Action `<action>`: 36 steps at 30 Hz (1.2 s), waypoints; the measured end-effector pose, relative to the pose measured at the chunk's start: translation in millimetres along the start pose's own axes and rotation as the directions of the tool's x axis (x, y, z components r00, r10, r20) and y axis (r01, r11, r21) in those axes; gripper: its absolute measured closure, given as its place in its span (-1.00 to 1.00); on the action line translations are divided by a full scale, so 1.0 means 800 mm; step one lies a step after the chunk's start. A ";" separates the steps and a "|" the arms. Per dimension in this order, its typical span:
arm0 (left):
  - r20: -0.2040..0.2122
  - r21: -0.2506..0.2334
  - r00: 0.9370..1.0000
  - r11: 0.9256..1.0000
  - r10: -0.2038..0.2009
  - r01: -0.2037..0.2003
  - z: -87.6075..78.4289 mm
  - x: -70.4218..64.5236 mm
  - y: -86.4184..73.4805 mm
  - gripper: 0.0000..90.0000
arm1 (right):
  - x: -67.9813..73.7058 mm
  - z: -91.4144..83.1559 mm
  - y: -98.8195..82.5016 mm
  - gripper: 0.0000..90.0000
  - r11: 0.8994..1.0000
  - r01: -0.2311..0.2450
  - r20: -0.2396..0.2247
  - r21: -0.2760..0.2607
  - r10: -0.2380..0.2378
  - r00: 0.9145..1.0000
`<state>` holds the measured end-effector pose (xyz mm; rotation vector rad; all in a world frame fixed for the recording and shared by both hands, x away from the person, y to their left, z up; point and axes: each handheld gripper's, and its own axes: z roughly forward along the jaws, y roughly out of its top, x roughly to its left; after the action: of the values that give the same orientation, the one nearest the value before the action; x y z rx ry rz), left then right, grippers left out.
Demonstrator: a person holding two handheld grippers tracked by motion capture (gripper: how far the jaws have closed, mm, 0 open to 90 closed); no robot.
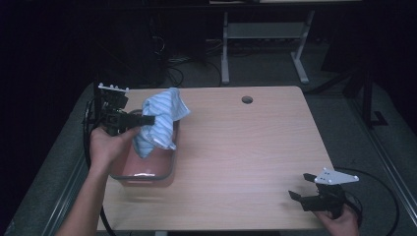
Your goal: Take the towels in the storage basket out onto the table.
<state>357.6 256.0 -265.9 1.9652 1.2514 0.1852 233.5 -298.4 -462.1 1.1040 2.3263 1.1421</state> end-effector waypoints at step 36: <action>0.089 0.051 0.995 0.997 0.051 -0.056 0.074 -0.056 0.029 0.58 | -0.002 -0.004 0.001 -0.68 1.000 0.000 0.011 -0.015 0.000 1.000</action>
<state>380.8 183.2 -278.6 2.0313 1.1589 0.0927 233.1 -300.8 -459.2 1.1026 2.3058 1.1491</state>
